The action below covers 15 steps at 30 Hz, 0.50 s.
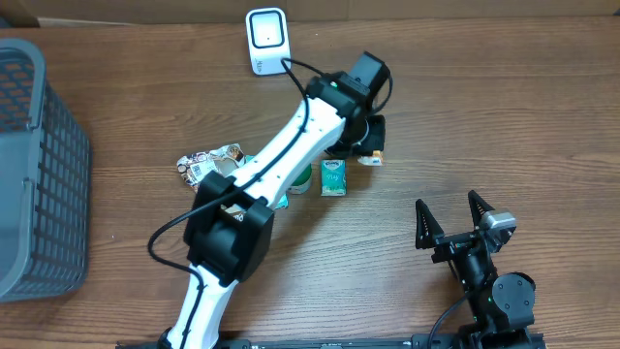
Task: Scan the item barcode
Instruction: 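Carry the orange Kleenex pack right and place it beside the blue pack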
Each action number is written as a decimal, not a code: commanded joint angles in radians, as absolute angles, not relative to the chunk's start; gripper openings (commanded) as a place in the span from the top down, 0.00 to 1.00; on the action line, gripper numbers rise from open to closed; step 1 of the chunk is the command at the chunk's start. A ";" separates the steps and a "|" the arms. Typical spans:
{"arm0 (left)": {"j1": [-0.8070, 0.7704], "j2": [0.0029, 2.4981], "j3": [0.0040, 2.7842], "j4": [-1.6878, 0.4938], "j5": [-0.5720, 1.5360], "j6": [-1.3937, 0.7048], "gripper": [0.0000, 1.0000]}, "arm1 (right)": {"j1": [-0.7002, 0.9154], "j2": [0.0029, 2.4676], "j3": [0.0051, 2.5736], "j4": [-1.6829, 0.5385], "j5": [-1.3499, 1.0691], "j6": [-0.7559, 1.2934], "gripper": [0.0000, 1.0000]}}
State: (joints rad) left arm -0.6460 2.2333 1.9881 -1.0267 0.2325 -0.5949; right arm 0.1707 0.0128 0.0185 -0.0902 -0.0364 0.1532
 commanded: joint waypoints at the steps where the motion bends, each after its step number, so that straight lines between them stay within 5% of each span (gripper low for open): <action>1: -0.649 2.267 1.983 -1.024 0.229 -0.682 0.96 | 0.167 0.003 0.008 -0.083 -0.027 0.150 0.00; 4: -0.649 2.278 1.983 -1.027 0.229 -0.696 0.87 | 0.167 0.003 0.008 -0.084 -0.027 0.150 0.00; 8: -0.649 2.281 1.983 -1.026 0.229 -0.695 0.36 | 0.167 0.003 0.008 -0.084 -0.027 0.150 0.00; 15: -0.641 2.262 2.016 -1.040 0.246 -0.634 0.39 | 0.167 0.003 0.008 -0.084 -0.027 0.150 0.00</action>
